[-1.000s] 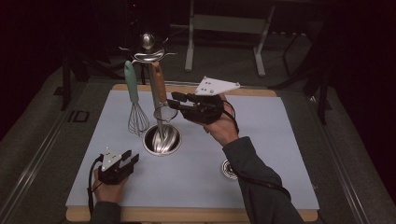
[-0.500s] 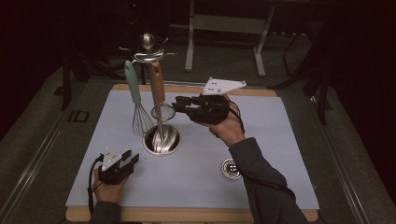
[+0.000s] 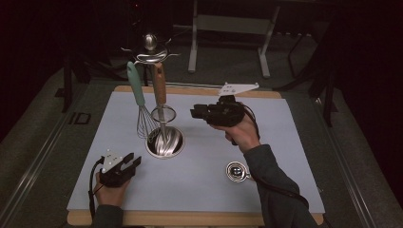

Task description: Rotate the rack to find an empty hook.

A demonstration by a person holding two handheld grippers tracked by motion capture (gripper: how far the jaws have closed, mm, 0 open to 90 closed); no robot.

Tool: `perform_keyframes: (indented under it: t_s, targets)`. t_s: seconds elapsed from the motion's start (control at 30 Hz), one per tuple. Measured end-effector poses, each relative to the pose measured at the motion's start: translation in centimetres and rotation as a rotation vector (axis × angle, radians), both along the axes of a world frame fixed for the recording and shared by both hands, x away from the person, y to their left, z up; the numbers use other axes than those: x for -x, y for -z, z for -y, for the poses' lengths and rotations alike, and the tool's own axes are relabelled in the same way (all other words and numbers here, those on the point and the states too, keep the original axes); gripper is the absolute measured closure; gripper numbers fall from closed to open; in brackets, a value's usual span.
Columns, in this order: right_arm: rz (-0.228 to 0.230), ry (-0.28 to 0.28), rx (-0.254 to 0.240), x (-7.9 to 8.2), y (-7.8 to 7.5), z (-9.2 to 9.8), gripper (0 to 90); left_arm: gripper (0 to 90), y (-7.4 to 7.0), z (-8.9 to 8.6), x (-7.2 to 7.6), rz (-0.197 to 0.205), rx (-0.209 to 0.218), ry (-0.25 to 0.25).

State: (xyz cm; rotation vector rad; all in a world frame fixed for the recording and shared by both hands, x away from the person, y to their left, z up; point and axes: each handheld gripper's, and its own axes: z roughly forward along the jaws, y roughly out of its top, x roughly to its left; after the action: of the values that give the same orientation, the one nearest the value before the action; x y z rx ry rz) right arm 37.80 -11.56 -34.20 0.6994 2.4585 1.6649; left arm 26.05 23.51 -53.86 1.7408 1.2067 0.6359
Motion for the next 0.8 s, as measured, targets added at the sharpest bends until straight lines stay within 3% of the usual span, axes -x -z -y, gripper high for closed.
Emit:
perform_keyframes:
  t_s: [0.1, 0.23, 0.4, 0.5, 0.53, 0.67, 0.8]
  targets:
    - [-0.046, 0.029, 0.016, -0.3, 0.9, 1.1, 70.3, 64.7, 0.0, -0.2, -0.1, 0.003, 0.025, 0.002]
    - [-0.088, 0.106, 0.093, -0.5, 2.3, 2.7, 70.1, 68.0, -0.4, -0.7, 0.0, 0.016, 0.063, -0.010]
    - [-0.135, 0.173, 0.151, -1.0, 4.0, 4.8, 67.8, 74.4, -1.8, -1.0, 0.3, 0.060, 0.109, -0.016]
    - [-0.157, 0.190, 0.177, -1.0, 5.3, 6.1, 67.0, 80.5, -3.5, -1.2, 0.8, 0.102, 0.152, 0.002]
    - [-0.166, 0.219, 0.215, -0.8, 6.5, 7.2, 67.0, 86.1, -4.3, -1.2, 0.9, 0.113, 0.159, 0.011]
    - [-0.178, 0.273, 0.256, -0.2, 7.8, 8.5, 66.9, 90.0, -6.7, -1.2, 1.1, 0.164, 0.207, 0.039]
    - [-0.205, 0.339, 0.269, 0.9, 9.4, 10.3, 67.0, 90.0, -9.5, -0.9, 1.0, 0.218, 0.223, 0.071]
